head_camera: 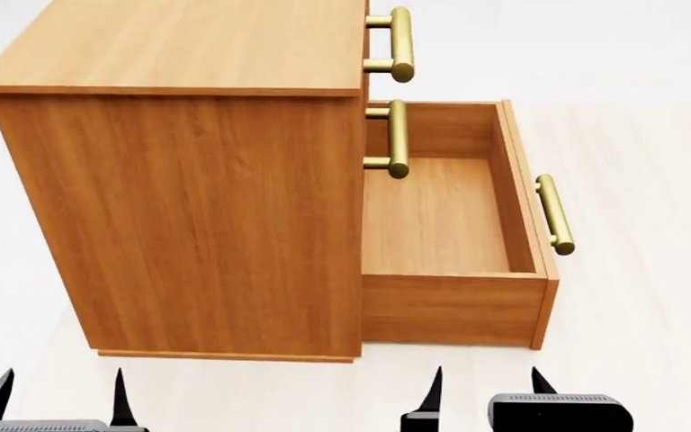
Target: Close the bottom drawer of the cabinet.
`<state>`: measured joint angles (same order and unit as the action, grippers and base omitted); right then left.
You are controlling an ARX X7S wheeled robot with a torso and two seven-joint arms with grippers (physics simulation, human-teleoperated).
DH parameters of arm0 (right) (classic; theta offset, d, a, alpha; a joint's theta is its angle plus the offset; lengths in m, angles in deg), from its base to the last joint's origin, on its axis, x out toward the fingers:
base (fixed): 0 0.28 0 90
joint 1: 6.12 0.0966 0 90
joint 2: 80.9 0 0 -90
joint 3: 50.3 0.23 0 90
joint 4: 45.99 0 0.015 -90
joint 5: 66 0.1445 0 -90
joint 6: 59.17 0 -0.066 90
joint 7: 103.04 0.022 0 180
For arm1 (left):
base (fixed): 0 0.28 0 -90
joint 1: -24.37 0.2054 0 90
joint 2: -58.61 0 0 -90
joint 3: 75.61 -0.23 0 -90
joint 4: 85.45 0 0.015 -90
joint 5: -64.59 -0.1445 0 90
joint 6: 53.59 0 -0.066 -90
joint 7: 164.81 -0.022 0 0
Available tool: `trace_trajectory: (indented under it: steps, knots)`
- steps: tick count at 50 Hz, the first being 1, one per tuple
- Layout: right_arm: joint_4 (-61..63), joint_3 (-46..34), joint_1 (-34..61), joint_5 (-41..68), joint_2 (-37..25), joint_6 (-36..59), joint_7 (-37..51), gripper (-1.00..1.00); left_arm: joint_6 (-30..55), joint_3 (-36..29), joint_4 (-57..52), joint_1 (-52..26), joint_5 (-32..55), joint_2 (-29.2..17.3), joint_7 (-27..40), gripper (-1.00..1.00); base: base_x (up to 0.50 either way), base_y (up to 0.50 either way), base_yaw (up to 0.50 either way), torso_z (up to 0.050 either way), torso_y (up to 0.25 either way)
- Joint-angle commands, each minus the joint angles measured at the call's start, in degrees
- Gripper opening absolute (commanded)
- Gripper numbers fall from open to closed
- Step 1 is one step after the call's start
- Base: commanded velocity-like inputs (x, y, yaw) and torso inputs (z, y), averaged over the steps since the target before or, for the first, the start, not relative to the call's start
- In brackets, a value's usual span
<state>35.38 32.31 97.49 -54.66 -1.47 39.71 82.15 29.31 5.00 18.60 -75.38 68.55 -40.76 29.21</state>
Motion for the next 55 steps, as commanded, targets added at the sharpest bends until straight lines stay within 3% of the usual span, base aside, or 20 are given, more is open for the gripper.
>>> trace_trajectory:
  steps: [1, 13, 20, 25, 38, 48, 55]
  knots:
    - [0.80, 0.32, -0.49, -0.03, -0.02, 0.52, 1.84, 1.00, 0.31, -0.45, 1.42, -0.61, -0.95, 0.14, 1.71, 1.00, 0.00, 0.00, 0.00, 0.000, 0.000]
    - [16.71, 0.32, -0.06, -0.44, -2.77, 11.13, 5.27, 1.00, 0.41, -0.87, -0.04, -0.03, -0.54, -0.19, 1.96, 1.00, 0.00, 0.00, 0.00, 0.000, 0.000]
    - [25.48, -1.39, 10.50, -1.38, -6.12, 27.76, 6.51, 1.00, -1.36, -1.31, 1.98, -0.30, -0.31, -0.22, 1.65, 1.00, 0.00, 0.00, 0.00, 0.000, 0.000]
    - [26.48, -0.13, 18.40, 1.37, -7.56, 32.78, 3.86, 1.00, -1.62, -1.51, 2.12, -0.22, 0.11, -0.31, 1.42, 1.00, 0.00, 0.00, 0.00, 0.000, 0.000]
    - [-4.86, -4.62, 35.82, -2.41, -7.21, 24.87, -0.97, 1.00, -2.53, -2.49, 3.25, -0.22, 0.05, -0.42, 1.25, 1.00, 0.00, 0.00, 0.00, 0.000, 0.000]
    - [-15.13, -4.06, 42.23, -1.20, -8.87, 22.11, -5.58, 1.00, -4.07, -3.12, 5.11, -0.21, 0.11, -0.41, 1.17, 1.00, 0.00, 0.00, 0.00, 0.000, 0.000]
    - [-18.81, -2.35, 40.88, -1.03, -11.91, 20.31, -6.01, 1.00, -4.82, -3.08, 6.34, -0.82, 0.45, -0.61, 1.18, 1.00, 0.00, 0.00, 0.00, 0.000, 0.000]
